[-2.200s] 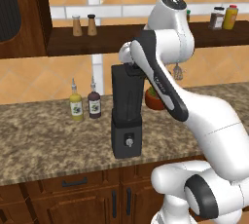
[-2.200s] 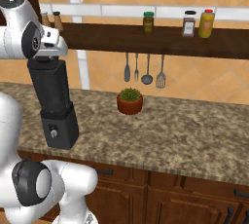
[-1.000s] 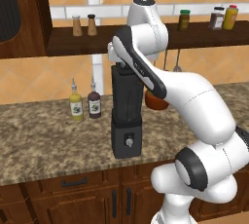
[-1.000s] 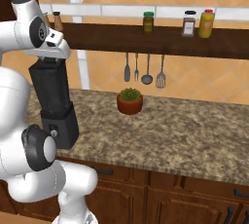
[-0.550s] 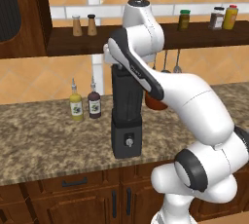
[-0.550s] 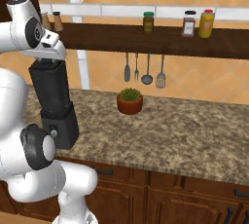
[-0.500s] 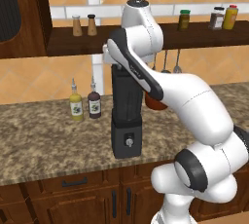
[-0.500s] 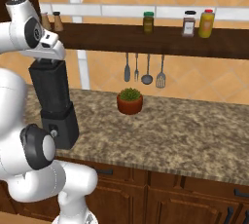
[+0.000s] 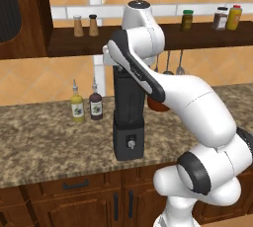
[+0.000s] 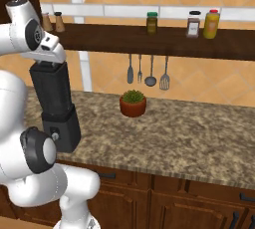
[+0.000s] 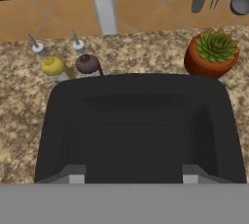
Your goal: Close the lid blender by securely placing the lid on top.
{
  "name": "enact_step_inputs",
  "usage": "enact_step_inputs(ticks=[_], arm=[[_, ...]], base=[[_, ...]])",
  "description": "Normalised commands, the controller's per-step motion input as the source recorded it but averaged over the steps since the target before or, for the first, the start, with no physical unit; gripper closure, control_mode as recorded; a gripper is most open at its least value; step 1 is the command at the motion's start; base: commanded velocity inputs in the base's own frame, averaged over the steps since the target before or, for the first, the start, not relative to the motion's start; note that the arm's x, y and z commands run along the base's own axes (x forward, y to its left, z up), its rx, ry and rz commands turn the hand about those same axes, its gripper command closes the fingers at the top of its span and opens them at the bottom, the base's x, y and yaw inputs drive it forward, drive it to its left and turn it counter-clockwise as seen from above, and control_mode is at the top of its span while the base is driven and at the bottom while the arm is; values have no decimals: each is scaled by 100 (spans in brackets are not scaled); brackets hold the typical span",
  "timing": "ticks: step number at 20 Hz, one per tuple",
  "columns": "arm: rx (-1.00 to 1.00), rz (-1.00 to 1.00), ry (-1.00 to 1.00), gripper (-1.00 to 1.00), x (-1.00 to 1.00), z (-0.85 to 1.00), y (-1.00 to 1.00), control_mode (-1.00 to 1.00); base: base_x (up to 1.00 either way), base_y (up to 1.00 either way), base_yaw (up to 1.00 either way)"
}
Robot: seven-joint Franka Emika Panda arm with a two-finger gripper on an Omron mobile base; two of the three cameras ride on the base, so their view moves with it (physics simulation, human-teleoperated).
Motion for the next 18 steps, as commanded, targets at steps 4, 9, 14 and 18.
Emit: enact_step_inputs(ticks=[4, 9, 14, 18], arm=[[2, -6, 2, 100, 0, -19, -43, -100], [1, -6, 2, 100, 0, -34, -34, -100], [0, -1, 0, 100, -5, -52, -10, -100], [0, 0, 0, -100, -29, -59, 0, -100]], base=[[0, 0, 0], [0, 0, 0], [0, 0, 0], [0, 0, 0]])
